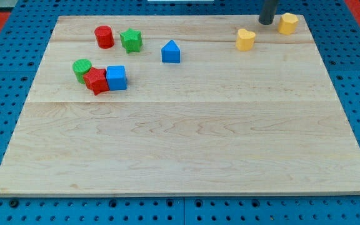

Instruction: Place the blue triangle diagonally at the bottom left of the yellow heart

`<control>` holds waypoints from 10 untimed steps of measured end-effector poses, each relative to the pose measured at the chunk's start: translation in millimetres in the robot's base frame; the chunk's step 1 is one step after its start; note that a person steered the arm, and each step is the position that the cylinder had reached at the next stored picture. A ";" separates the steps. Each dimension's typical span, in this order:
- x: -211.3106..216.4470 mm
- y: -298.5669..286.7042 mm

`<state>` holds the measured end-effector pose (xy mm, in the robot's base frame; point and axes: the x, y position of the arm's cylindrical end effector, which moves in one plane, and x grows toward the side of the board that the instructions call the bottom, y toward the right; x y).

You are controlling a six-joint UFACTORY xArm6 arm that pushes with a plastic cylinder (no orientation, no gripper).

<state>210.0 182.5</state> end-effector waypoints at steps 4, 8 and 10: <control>45.5 -188.7; 94.5 -196.1; 113.8 -154.3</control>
<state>323.8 28.2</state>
